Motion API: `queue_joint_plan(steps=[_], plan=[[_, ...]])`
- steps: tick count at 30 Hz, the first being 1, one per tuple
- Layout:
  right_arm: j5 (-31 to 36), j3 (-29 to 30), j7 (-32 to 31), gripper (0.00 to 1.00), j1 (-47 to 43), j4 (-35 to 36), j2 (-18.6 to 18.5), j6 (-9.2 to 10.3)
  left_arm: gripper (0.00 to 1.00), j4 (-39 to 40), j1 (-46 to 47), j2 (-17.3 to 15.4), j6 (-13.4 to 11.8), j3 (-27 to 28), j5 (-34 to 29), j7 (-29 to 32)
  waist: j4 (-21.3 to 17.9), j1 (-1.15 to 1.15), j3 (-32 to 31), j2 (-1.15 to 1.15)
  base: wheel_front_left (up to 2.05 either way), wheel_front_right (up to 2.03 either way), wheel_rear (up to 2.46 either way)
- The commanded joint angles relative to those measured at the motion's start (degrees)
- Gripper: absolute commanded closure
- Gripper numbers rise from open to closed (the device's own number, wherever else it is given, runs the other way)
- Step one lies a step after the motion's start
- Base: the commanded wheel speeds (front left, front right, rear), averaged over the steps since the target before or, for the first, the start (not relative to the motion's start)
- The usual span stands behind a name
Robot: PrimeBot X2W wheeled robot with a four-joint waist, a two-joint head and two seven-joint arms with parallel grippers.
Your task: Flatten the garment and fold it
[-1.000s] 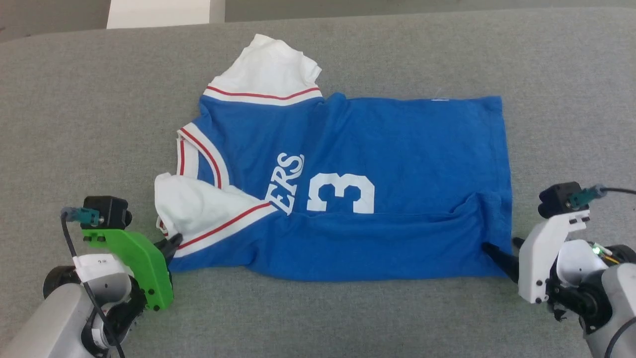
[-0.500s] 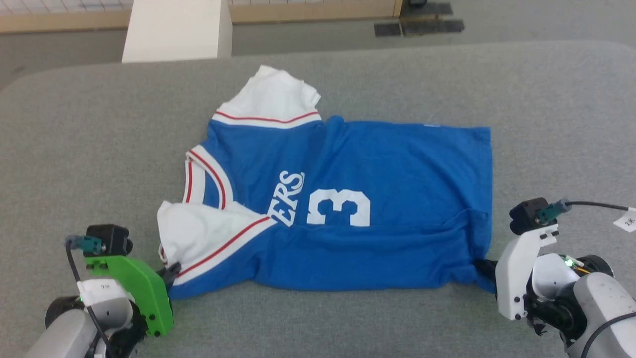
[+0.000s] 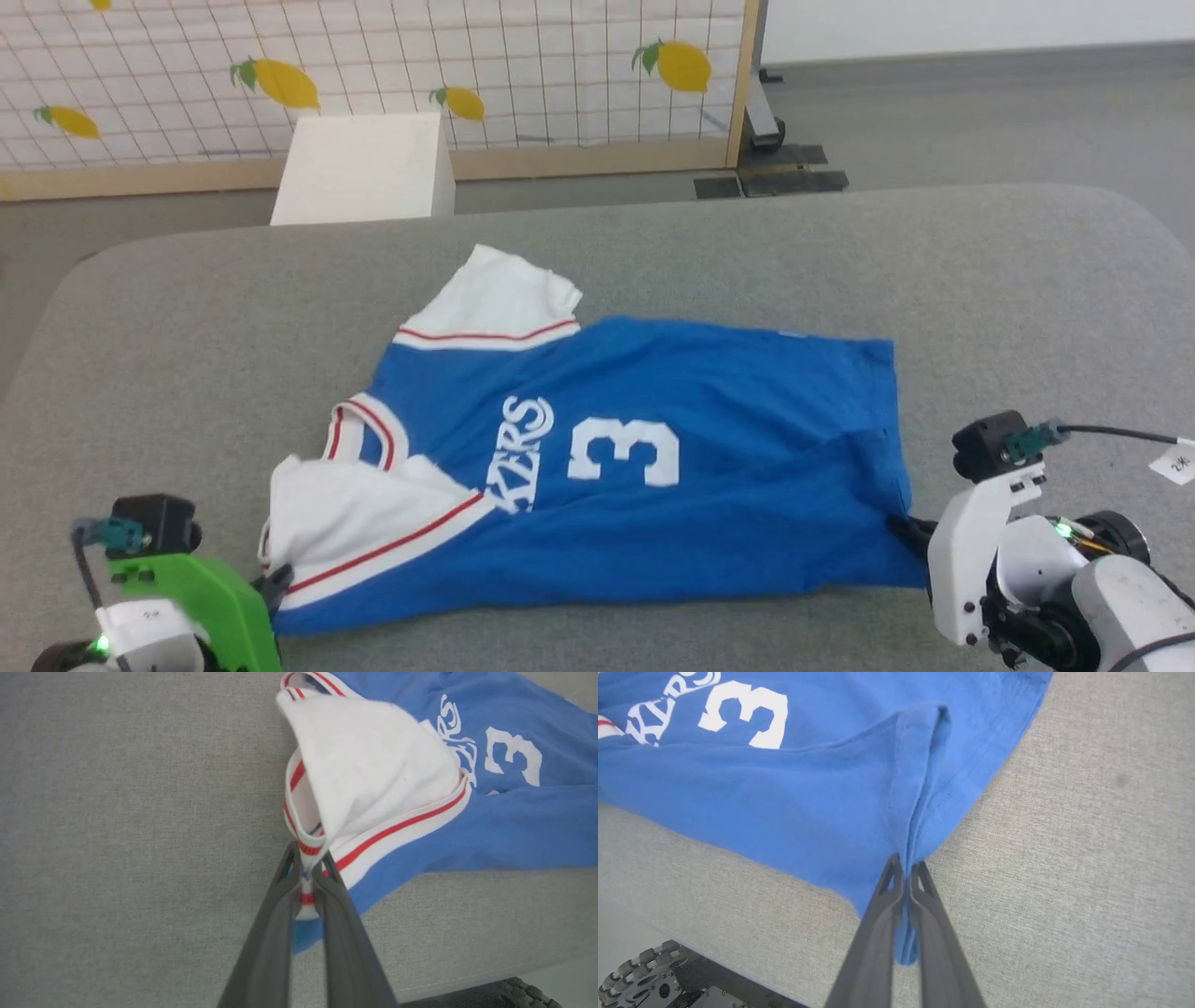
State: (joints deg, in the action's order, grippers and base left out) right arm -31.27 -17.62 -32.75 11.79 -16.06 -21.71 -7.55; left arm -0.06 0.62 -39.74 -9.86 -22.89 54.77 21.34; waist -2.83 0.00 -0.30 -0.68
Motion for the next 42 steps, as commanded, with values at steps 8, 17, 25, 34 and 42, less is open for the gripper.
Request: queue_joint_plan(steps=[8, 17, 25, 34, 42], plan=[[0.3, 1.68, -0.91, 1.0, -5.66, 1.49, -0.46, 0.06, 1.0, 1.37, -5.74, -0.65, -0.84, -0.03, 2.15, 0.32, 1.95, 0.0, -1.01, 0.68, 0.0, 0.0, 0.0], [0.96, 2.34, 2.12, 0.0, -9.96, 0.39, 2.46, 0.06, 0.0, -5.17, -0.52, 5.18, 0.29, -2.03, 1.12, -2.29, 0.93, 0.0, 1.49, 0.68, 0.0, 0.0, 0.0], [6.27, 6.58, 16.28, 0.0, -10.63, 2.69, 5.75, 0.06, 0.0, -6.56, 2.06, 4.03, -1.08, 0.54, -1.08, -6.47, -1.54, 0.0, 1.12, 0.68, 0.0, 0.0, 0.0], [14.89, 13.78, 27.97, 0.0, -9.45, 10.63, 11.37, 0.06, 0.0, -6.0, 10.15, 3.65, -4.02, 4.07, -4.66, -11.73, -4.08, 0.0, 3.51, 0.68, 0.0, 0.0, 0.0], [18.24, 15.28, 30.2, 0.0, -5.26, 19.45, 15.19, 0.06, 0.0, -10.16, 22.67, 2.89, -2.4, 6.9, -4.69, -12.32, -7.54, 0.0, 12.86, 0.68, 0.0, 0.0, 0.0]])
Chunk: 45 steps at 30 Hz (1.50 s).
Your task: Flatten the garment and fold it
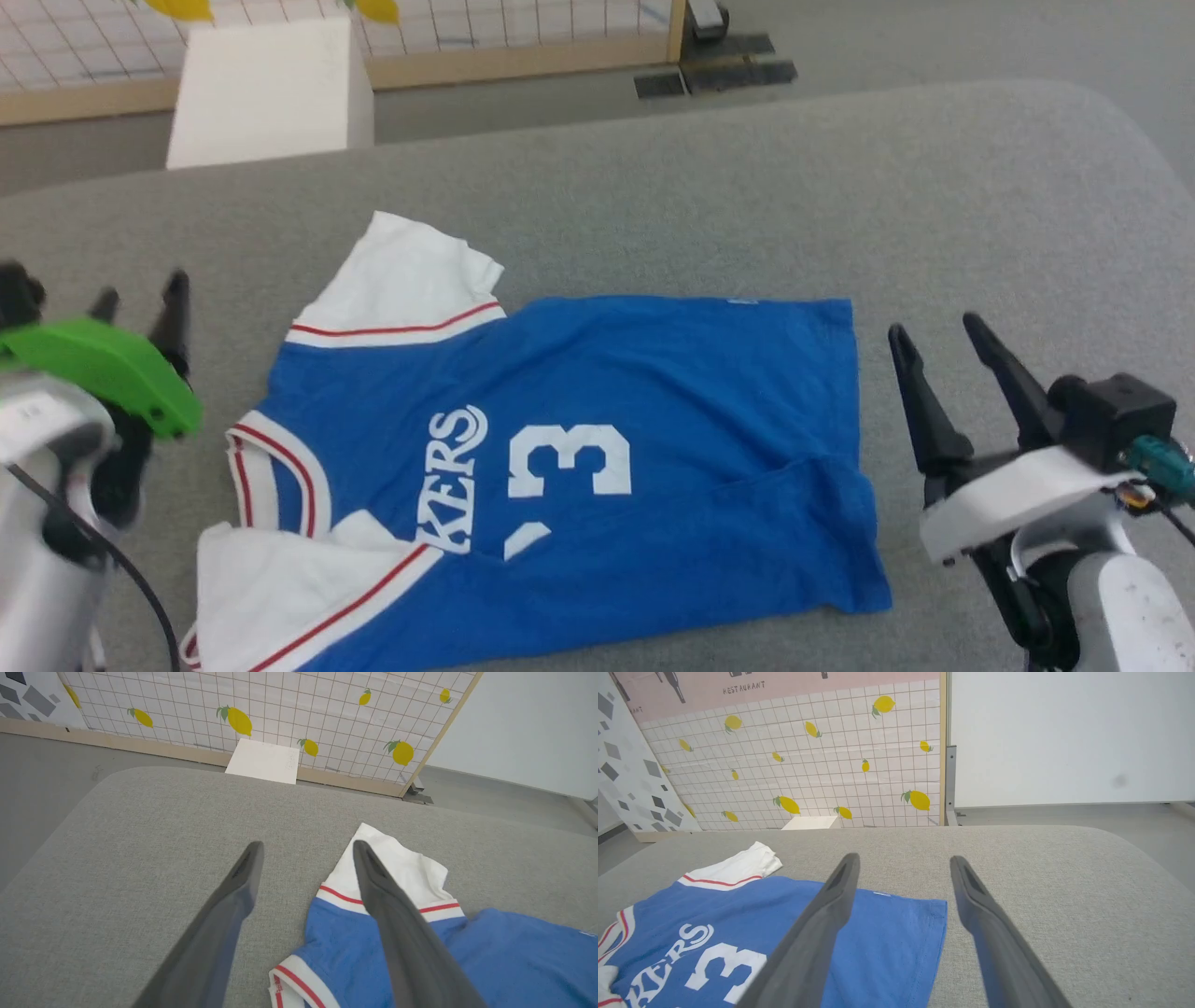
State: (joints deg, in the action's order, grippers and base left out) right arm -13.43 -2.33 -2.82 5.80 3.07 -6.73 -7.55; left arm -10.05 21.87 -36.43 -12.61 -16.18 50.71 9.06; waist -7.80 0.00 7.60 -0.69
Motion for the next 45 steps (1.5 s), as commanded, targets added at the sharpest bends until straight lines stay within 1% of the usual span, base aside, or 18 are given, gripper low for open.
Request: queue_joint_plan(steps=[1, 6, 10, 15, 17, 19, 21, 23, 26, 32, 35, 36, 37, 38, 39, 42, 45], plan=[[1.03, -0.14, 0.07, 0.0, 1.38, 1.45, 0.4, 0.06, 0.0, -0.86, 3.86, -0.84, 0.99, 0.31, -0.73, 0.39, -3.03, 0.0, 6.88, 0.69, 0.0, 0.0, 0.0], [2.64, -1.61, -0.35, 0.0, 4.28, 5.51, 1.6, 0.06, 0.0, -4.25, 15.71, -2.24, 4.17, 0.16, -1.03, 3.42, -4.98, 0.0, 14.02, 0.69, 0.0, 0.0, 0.0], [3.1, -2.71, -0.65, 0.0, 6.34, 7.09, 2.06, 0.06, 0.0, -7.73, 25.07, -3.63, 7.29, -1.31, -1.3, 8.38, -7.06, 0.0, 18.06, 0.69, 0.0, 0.0, 0.0], [3.47, -3.88, -0.88, 0.0, 8.01, 7.34, 2.46, 0.06, 0.0, -11.4, 34.08, -5.38, 11.86, -5.39, -1.64, 18.61, -9.74, 0.0, 21.51, 0.69, 0.0, 0.0, 0.0], [3.73, -4.25, -0.73, 0.0, 8.59, 7.18, 2.59, 0.06, 0.0, -12.59, 36.43, -5.89, 13.28, -7.13, -1.66, 23.07, -10.61, 0.0, 22.53, 0.69, 0.0, 0.0, 0.0], [3.74, -4.63, -0.68, 0.0, 8.99, 6.96, 2.74, 0.06, 0.0, -13.48, 38.18, -6.57, 14.29, -8.74, -1.86, 27.25, -11.55, 0.0, 23.53, 0.69, 0.0, 0.0, 0.0], [3.6, -5.02, -0.44, 0.0, 9.32, 6.79, 2.89, 0.06, 0.0, -14.24, 39.42, -7.05, 15.07, -9.78, -1.92, 30.08, -12.48, 0.0, 24.4, 0.69, 0.0, 0.0, 0.0], [3.41, -5.18, -0.23, 0.0, 9.48, 6.6, 3.04, 0.06, 0.0, -14.62, 40.16, -7.35, 15.69, -10.97, -2.12, 32.59, -13.1, 0.0, 25.25, 0.69, 0.0, 0.0, 0.0], [3.1, -5.64, 0.01, 0.0, 9.73, 6.1, 3.23, 0.06, 0.0, -15.28, 40.17, -7.61, 15.95, -12.29, -1.94, 35.89, -13.96, 0.0, 26.19, 0.69, 0.0, 0.0, 0.0], [3.53, -6.84, 0.7, 0.0, 10.45, 4.76, 3.47, 0.06, 0.0, -17.46, 37.61, -9.56, 15.11, -14.25, -2.18, 40.62, -15.74, 0.0, 27.17, 0.69, 0.0, 0.0, 0.0], [3.32, -6.94, 1.03, 0.0, 10.44, 4.09, 3.55, 0.06, 0.0, -18.89, 35.36, -10.46, 14.09, -15.54, -1.4, 45.32, -16.26, 0.0, 27.09, 0.69, 0.0, 0.0, 0.0], [3.22, -6.95, 1.13, 0.0, 10.42, 3.93, 3.58, 0.06, 0.1, -19.25, 34.64, -10.5, 13.64, -15.69, -0.63, 47.11, -16.39, 0.0, 27.04, 0.69, 0.0, 0.0, 0.0], [3.06, -6.88, 1.21, 0.0, 10.36, 3.71, 3.61, 0.06, 0.64, -19.46, 33.71, -10.43, 13.12, -15.76, 0.63, 49.37, -16.49, 0.0, 26.91, 0.69, 0.0, 0.0, 0.0], [2.95, -6.8, 1.26, 0.0, 10.33, 3.62, 3.62, 0.06, 0.95, -19.23, 33.24, -10.51, 12.76, -15.8, 1.16, 50.46, -16.51, 0.0, 26.88, 0.69, 0.0, 0.0, 0.0], [2.85, -6.67, 1.32, 0.0, 10.33, 3.53, 3.64, 0.06, 1.0, -18.86, 32.67, -10.59, 12.34, -15.87, 1.72, 51.62, -16.5, 0.0, 26.87, 0.69, 0.0, 0.0, 0.0], [2.73, -6.29, 1.29, 0.0, 10.52, 3.3, 3.68, 0.06, 1.0, -17.44, 31.29, -10.47, 11.28, -15.72, 3.14, 53.35, -16.36, 0.0, 26.66, 0.69, 0.0, 0.0, 0.0], [2.45, -5.89, 1.11, 0.0, 10.91, 3.29, 3.7, 0.06, 1.0, -15.99, 30.81, -10.19, 10.74, -15.26, 3.89, 53.15, -15.91, 0.0, 26.4, 0.69, 0.0, 0.0, 0.0]])
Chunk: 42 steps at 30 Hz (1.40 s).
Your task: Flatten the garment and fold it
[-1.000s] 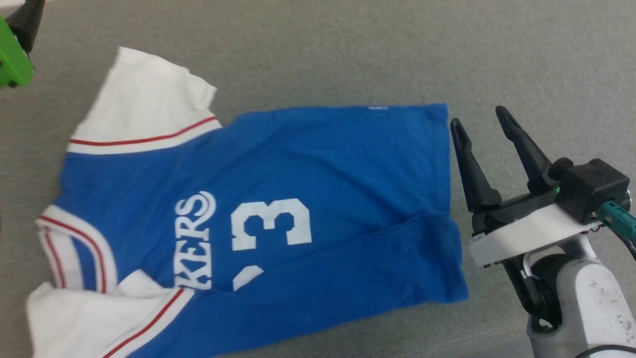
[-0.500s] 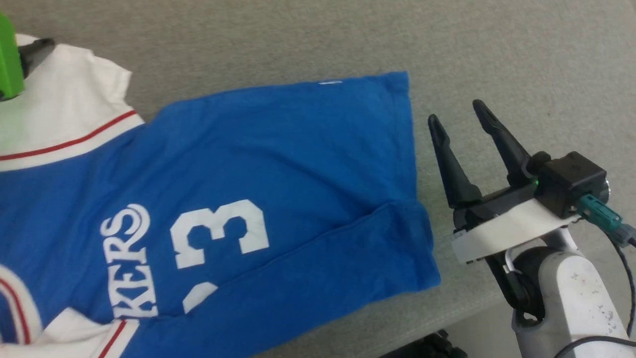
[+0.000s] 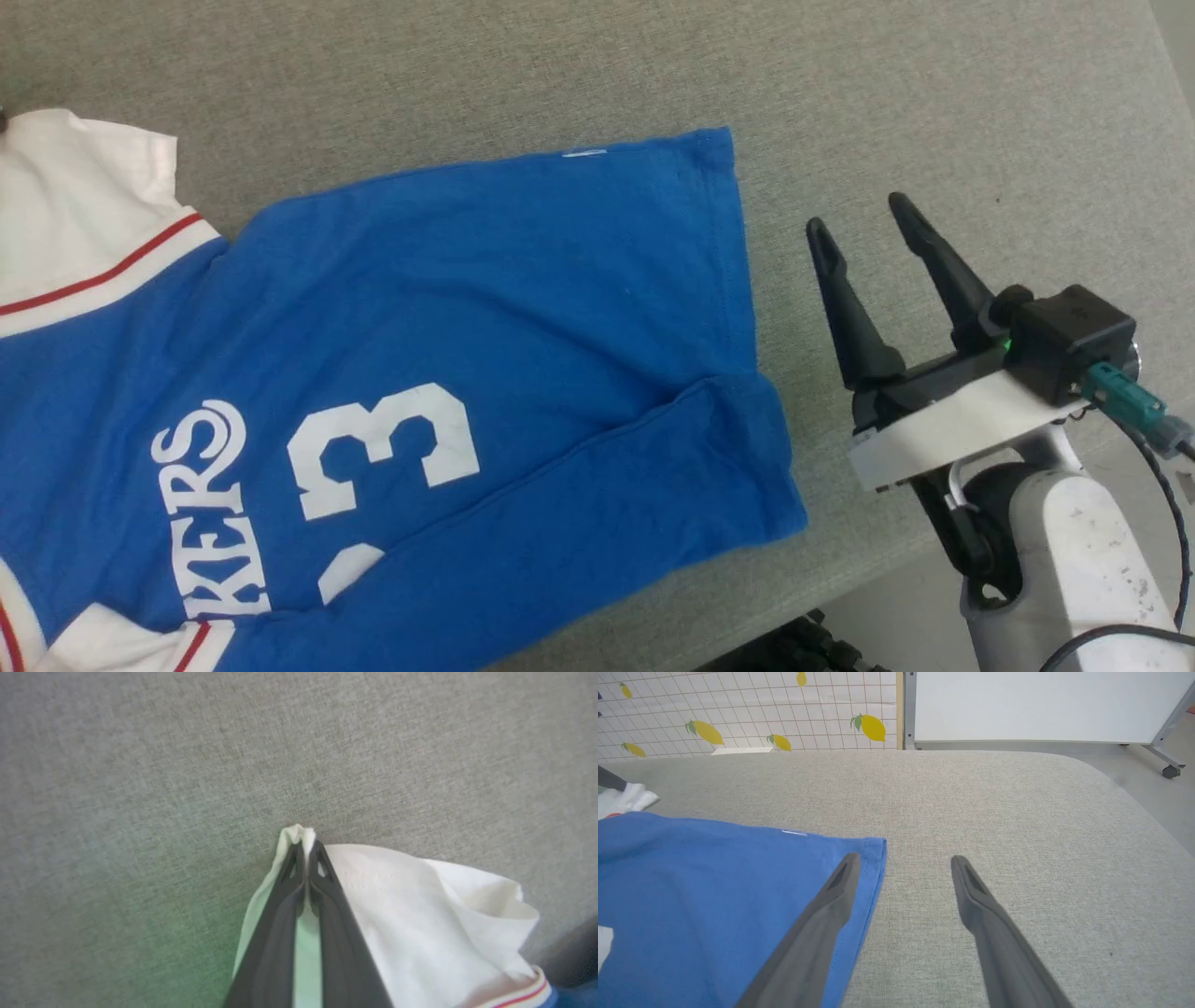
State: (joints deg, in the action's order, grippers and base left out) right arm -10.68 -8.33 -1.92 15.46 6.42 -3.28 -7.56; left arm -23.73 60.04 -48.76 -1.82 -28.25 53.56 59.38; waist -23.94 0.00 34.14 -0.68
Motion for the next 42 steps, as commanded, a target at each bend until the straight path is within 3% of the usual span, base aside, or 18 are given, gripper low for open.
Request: queue_joint_plan(steps=[1, 6, 10, 19, 31, 32, 33, 34, 35, 42], plan=[[-0.5, 0.32, -0.03, 0.0, 1.43, -0.2, 0.26, 0.08, 1.0, -1.79, -7.23, 2.28, 0.0, -3.02, 1.04, 2.28, 0.51, 0.0, -0.47, 0.68, 0.0, 0.0, 0.0], [-3.02, 0.53, -3.69, 0.0, 3.74, -3.09, -1.66, 0.08, 1.0, -0.16, -5.61, 2.86, 0.38, -2.26, 0.59, -0.34, 2.09, 0.0, -2.73, 0.68, 0.0, 0.0, 0.0], [-7.87, -1.56, -10.75, 0.0, 7.61, -8.06, -5.28, 0.08, 1.0, 0.56, -3.58, 4.1, 0.8, -1.66, 0.23, -2.73, 4.19, 0.0, -4.65, 0.68, 0.0, 0.0, 0.0], [-17.5, -7.46, -25.41, 0.0, 18.31, -17.64, -12.49, 0.08, 1.0, 1.32, 1.08, 9.39, 4.41, -1.35, 0.31, -8.69, 9.99, 0.0, -5.6, 0.68, 0.0, 0.0, 0.0], [-21.95, -13.64, -40.76, 0.0, 29.91, -30.73, -14.53, 0.08, 1.0, 1.15, 4.04, 11.06, 6.4, -1.97, -0.97, -12.4, 13.6, 0.0, -2.67, 0.68, 0.0, 0.0, 0.0], [-22.29, -14.32, -42.35, 0.04, 30.03, -32.22, -14.46, 0.08, 1.0, 0.96, 3.99, 11.08, 6.53, -2.11, -1.13, -12.74, 13.85, 0.0, -2.62, 0.68, 0.0, 0.0, 0.0], [-22.78, -14.81, -43.3, 0.57, 30.05, -33.16, -14.24, 0.08, 1.0, 0.8, 3.88, 11.13, 6.64, -2.24, -1.22, -13.02, 14.01, 0.0, -2.66, 0.68, 0.0, 0.0, 0.0], [-23.27, -15.56, -44.4, 0.88, 30.0, -34.09, -14.07, 0.08, 1.0, 0.6, 3.71, 11.3, 6.76, -2.27, -1.14, -13.39, 14.2, 0.0, -2.72, 0.68, 0.0, 0.0, 0.0], [-23.41, -16.18, -45.1, 1.0, 29.97, -34.66, -14.16, 0.08, 1.0, 0.48, 3.59, 11.42, 6.85, -2.3, -1.07, -13.63, 14.35, 0.0, -2.74, 0.68, 0.0, 0.0, 0.0], [-25.07, -18.27, -44.5, 1.0, 30.8, -35.07, -15.62, 0.08, 1.0, -0.74, 2.85, 11.52, 7.27, -2.62, -1.3, -15.43, 15.01, 0.0, -3.43, 0.68, 0.0, 0.0, 0.0]])
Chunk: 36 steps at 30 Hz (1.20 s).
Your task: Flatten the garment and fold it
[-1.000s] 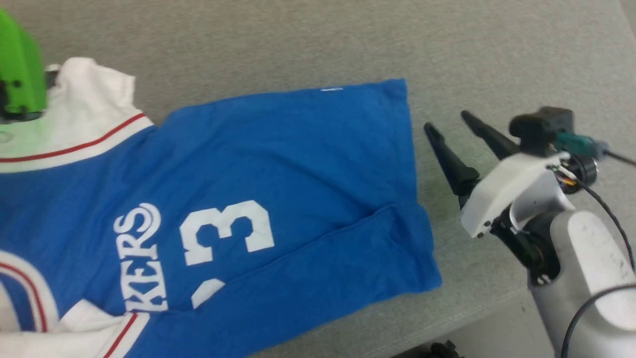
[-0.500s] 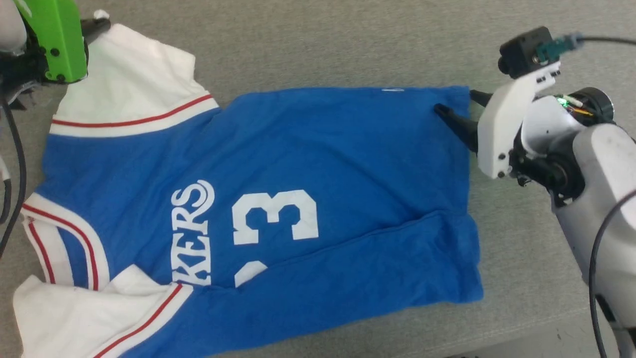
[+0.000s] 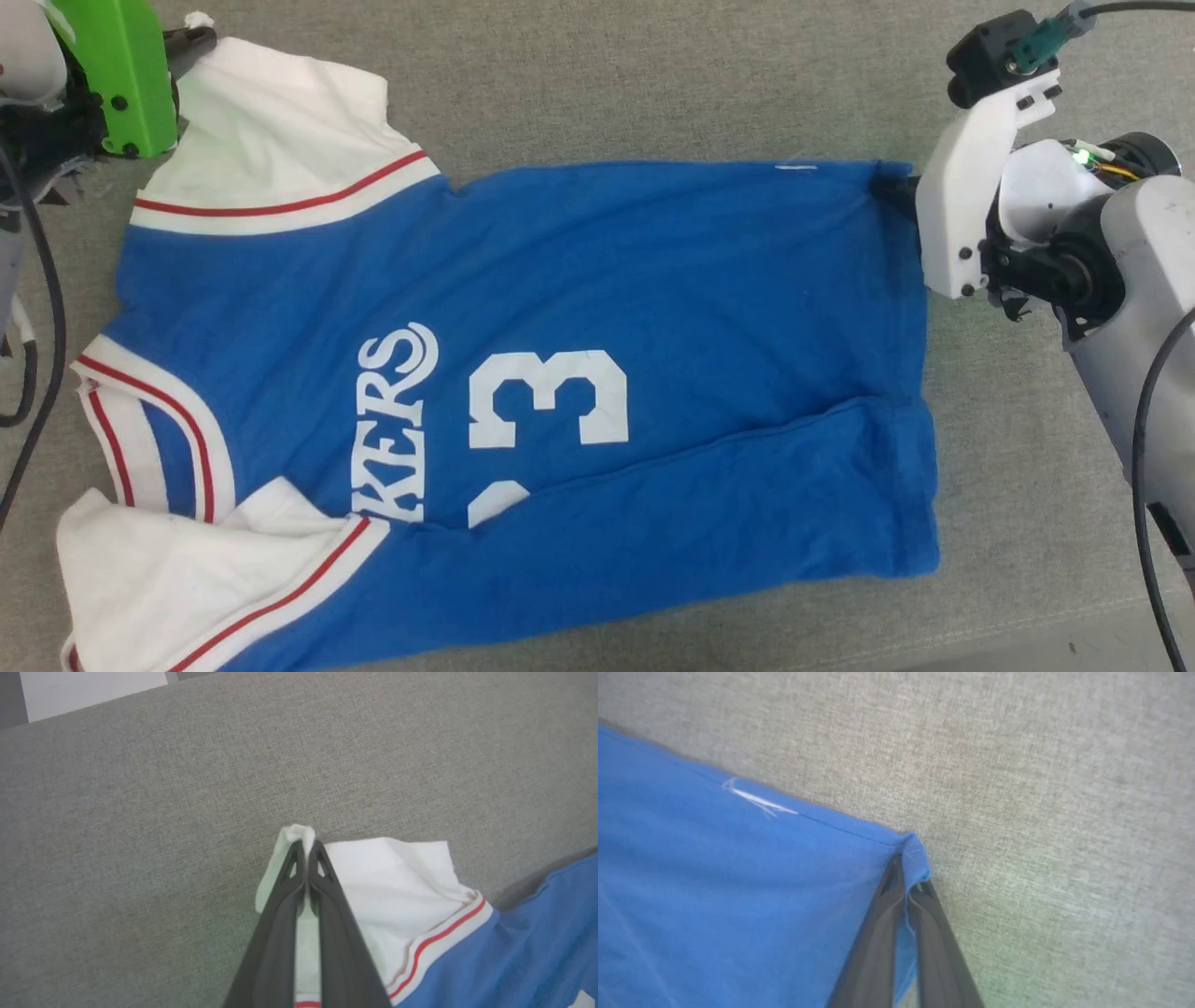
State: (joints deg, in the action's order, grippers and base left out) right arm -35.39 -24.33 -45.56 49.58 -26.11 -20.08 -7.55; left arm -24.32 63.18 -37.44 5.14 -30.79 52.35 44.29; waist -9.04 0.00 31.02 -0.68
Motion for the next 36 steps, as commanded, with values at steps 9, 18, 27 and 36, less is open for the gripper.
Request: queue_joint_plan(steps=[9, 18, 27, 36], plan=[[0.22, -0.43, 9.97, 1.0, -3.64, 1.71, -2.01, 0.06, 1.0, -0.18, -5.25, -0.35, 0.75, 1.76, 1.0, -7.43, 1.3, 0.0, -7.04, 0.68, 0.0, 0.0, 0.0], [-0.63, 4.41, 13.76, 1.0, -14.44, 6.59, -3.51, 0.06, 1.0, 7.8, -22.89, -4.29, -2.81, 7.92, 5.6, -17.58, 4.35, 0.0, -13.89, 0.68, 0.0, 0.0, 0.0], [0.17, 9.73, 13.92, 1.0, -26.75, 8.15, -2.42, 0.06, 1.0, 18.8, -47.14, -4.44, -9.23, 12.52, 10.51, -26.52, 7.94, 0.0, -18.13, 0.68, 0.0, 0.0, 0.0], [2.21, 15.05, 15.41, 1.0, -34.08, 6.66, -0.35, 0.06, 1.0, 24.52, -65.31, -1.42, -13.14, 12.86, 13.51, -31.86, 8.63, 0.0, -19.78, 0.68, 0.0, 0.0, 0.0]])
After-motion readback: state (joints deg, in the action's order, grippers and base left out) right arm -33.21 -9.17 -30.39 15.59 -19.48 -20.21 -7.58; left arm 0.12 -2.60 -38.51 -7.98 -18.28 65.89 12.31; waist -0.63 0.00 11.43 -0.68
